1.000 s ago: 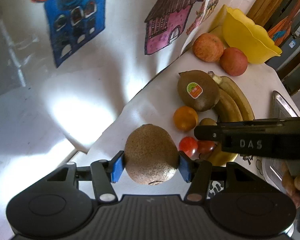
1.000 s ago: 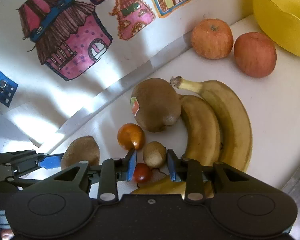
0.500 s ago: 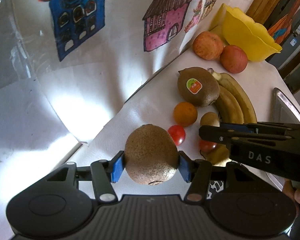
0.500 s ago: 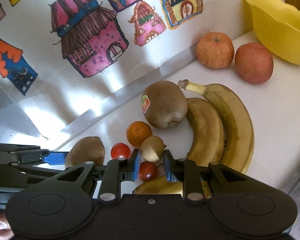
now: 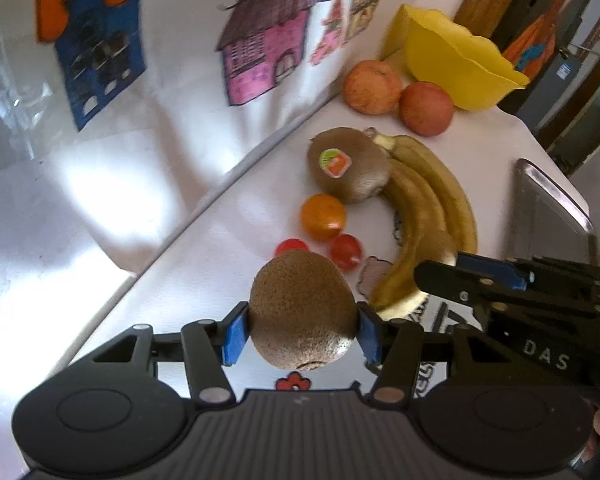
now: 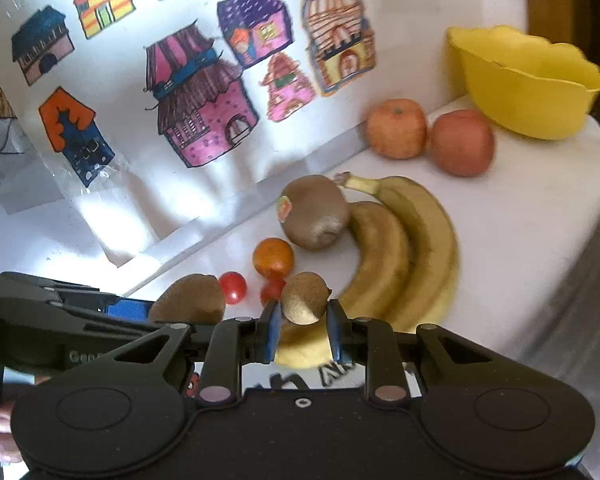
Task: Organize fruits
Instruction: 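Carry the kiwi and small round fruit in both tools over the metal tray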
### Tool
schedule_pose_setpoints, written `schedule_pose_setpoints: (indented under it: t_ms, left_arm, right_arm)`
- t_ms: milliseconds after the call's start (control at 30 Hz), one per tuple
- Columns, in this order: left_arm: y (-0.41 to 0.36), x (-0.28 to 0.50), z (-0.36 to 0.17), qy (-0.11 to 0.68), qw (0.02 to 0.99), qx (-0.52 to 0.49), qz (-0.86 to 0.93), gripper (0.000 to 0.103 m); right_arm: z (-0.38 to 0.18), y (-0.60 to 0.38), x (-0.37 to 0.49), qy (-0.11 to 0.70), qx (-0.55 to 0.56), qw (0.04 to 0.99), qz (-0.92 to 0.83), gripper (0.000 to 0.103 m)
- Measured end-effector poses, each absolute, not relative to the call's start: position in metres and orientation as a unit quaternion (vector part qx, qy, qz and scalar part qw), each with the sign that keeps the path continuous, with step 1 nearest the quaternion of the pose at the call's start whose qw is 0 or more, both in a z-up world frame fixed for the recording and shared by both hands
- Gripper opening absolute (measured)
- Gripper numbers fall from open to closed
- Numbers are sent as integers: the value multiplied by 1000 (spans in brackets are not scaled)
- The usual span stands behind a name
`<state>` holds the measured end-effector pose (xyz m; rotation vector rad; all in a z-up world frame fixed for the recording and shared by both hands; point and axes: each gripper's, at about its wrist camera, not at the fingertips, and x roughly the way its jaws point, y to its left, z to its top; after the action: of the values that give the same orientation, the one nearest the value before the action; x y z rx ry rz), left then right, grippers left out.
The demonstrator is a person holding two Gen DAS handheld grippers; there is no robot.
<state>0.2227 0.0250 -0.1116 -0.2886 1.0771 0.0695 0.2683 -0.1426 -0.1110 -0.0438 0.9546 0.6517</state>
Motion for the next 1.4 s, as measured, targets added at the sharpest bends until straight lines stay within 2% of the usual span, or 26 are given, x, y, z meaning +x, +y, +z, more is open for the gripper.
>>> schedule_pose_setpoints:
  t_ms: [433, 833, 1400]
  left_arm:
    - [-60, 247, -85, 493, 861, -90, -85, 60]
    - [-157, 282, -104, 508, 844, -45, -165, 60]
    - [-187, 312, -125, 525, 835, -26, -164, 60]
  right_arm:
    - [-92, -241, 235, 437, 19, 879, 189, 26]
    - [-107, -329, 216, 455, 52, 885, 81, 26]
    - [-128, -352, 261, 459, 54, 884, 72, 26]
